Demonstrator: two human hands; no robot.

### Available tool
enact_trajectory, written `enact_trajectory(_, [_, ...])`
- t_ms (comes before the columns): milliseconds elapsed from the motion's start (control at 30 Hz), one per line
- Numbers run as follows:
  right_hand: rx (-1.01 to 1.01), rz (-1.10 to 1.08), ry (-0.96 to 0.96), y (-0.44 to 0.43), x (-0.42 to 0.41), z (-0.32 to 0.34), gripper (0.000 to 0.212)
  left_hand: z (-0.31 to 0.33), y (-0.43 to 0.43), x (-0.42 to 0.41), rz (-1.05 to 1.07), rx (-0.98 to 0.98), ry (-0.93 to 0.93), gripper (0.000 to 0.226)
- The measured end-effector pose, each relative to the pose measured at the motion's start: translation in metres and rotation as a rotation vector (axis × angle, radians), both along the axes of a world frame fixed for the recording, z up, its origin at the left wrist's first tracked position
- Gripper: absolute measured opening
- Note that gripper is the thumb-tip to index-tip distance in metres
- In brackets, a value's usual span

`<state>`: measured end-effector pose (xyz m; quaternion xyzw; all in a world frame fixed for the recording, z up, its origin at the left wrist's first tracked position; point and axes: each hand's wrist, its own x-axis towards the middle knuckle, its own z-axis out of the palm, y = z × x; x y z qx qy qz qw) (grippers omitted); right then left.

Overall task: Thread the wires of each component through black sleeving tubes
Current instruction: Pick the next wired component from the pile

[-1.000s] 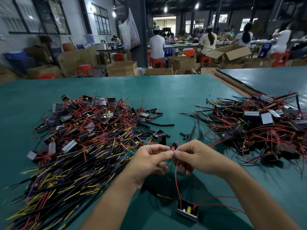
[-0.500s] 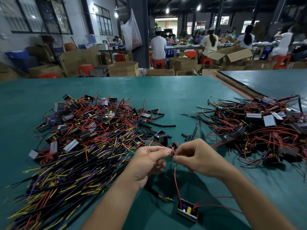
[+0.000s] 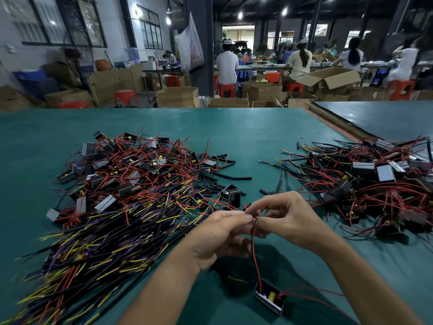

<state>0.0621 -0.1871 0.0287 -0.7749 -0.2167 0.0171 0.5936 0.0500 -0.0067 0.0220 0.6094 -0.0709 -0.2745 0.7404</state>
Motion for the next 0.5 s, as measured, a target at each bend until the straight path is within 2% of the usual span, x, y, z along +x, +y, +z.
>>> enact_trajectory(233, [-0.031,-0.047,-0.043,-0.0038,0.0000,0.0043,0.019,0.0036,0.0028,-0.0009,-0.047,-0.055,0.014,0.023])
enact_trajectory(367, [0.002,-0.079,-0.043,-0.0027,0.0007,0.0043,0.013,0.0009,0.0033,0.0001,0.001,-0.037,-0.013,0.011])
enact_trajectory(500, [0.025,-0.111,-0.028,-0.0036,0.0023,0.0024,0.017,0.0005,0.0053,0.0008,0.007,-0.019,-0.063,0.022])
